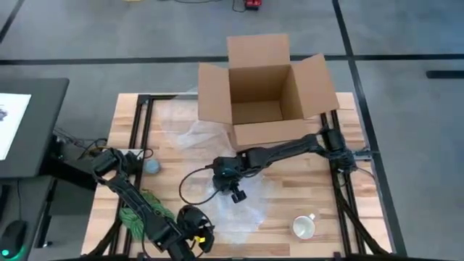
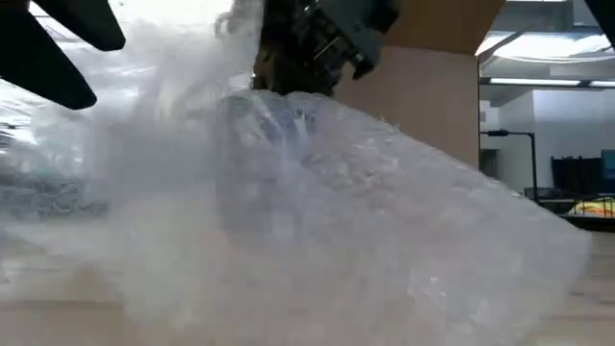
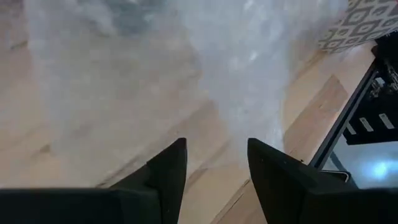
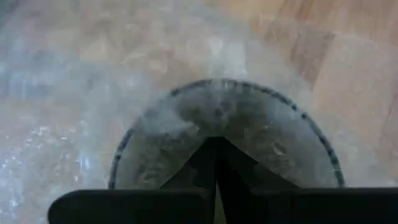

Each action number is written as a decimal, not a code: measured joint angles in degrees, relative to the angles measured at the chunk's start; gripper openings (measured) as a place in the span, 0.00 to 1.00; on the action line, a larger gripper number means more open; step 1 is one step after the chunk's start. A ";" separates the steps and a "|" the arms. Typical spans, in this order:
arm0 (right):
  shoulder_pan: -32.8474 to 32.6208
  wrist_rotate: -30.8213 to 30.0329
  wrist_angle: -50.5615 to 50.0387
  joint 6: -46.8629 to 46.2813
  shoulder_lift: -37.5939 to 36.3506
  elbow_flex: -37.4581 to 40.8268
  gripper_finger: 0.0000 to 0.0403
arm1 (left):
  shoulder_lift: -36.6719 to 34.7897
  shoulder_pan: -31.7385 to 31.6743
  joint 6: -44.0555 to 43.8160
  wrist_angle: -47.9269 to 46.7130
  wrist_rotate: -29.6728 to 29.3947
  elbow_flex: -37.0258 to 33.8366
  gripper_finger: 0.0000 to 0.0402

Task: Wrap mug
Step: Wrap the white blue mug with bubble wrap

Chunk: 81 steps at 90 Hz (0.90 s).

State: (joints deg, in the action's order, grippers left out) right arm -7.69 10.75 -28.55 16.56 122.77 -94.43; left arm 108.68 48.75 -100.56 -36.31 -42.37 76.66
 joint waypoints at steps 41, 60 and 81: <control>0.18 -0.38 -2.05 -0.18 -1.66 0.52 0.00 | 0.00 -0.09 0.86 -0.19 -0.09 0.50 0.37; 0.38 -0.60 -5.93 0.46 -7.00 0.60 0.00 | 0.00 -0.25 2.39 -0.44 -1.65 0.50 0.37; 0.10 -0.56 -9.20 0.46 -8.95 0.55 0.00 | 0.00 -0.82 6.05 -0.70 -2.80 0.50 0.37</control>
State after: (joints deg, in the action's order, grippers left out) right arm -7.60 10.20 -37.76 17.02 113.82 -93.89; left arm 108.68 47.93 -94.52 -37.01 -45.17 77.17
